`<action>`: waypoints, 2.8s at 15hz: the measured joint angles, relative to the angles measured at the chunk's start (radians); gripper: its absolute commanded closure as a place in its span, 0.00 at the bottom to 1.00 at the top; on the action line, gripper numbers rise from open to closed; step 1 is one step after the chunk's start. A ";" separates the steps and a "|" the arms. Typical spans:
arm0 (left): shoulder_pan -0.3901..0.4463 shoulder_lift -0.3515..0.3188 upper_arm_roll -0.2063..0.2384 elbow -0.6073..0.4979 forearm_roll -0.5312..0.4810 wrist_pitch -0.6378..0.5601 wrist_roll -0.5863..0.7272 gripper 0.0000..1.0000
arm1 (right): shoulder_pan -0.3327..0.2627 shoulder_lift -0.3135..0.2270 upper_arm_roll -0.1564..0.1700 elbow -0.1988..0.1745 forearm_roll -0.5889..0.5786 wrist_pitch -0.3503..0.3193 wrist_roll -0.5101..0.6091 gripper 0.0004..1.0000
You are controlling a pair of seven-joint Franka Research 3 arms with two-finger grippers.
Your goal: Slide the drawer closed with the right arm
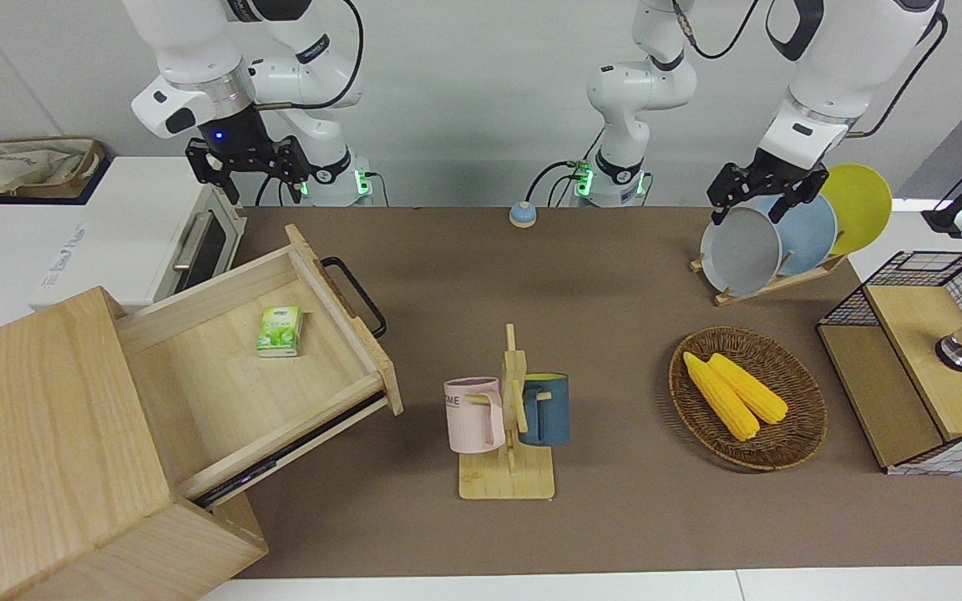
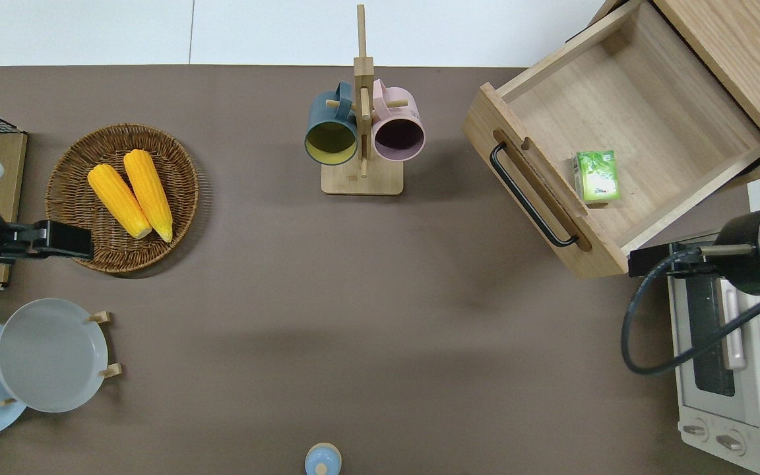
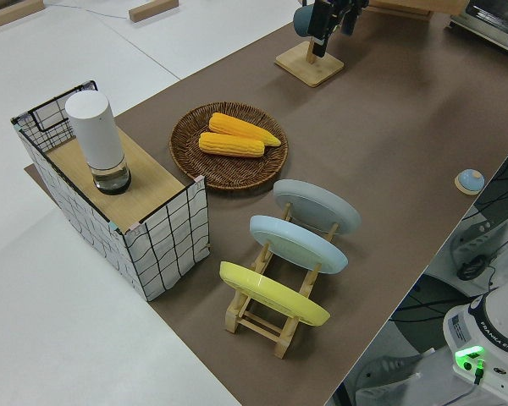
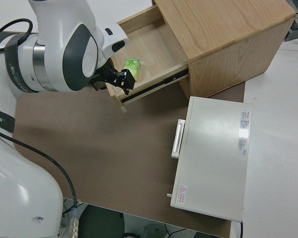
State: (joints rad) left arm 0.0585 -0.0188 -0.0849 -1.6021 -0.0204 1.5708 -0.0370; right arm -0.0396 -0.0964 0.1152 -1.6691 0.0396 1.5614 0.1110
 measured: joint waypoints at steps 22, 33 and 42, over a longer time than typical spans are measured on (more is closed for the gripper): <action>0.000 0.000 0.000 0.000 0.000 0.000 0.000 0.00 | 0.023 -0.002 -0.007 0.000 -0.029 -0.060 0.029 0.88; 0.000 0.000 0.000 0.000 0.000 0.000 0.000 0.00 | 0.064 -0.012 -0.007 0.000 -0.025 -0.084 0.271 1.00; 0.000 0.000 0.000 0.000 0.000 0.000 0.000 0.00 | 0.135 -0.020 0.015 -0.021 0.039 -0.075 0.591 1.00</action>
State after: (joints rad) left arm 0.0585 -0.0188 -0.0848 -1.6021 -0.0204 1.5708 -0.0370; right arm 0.0957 -0.1165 0.1298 -1.6899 0.0783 1.4860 0.7024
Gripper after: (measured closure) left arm 0.000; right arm 0.991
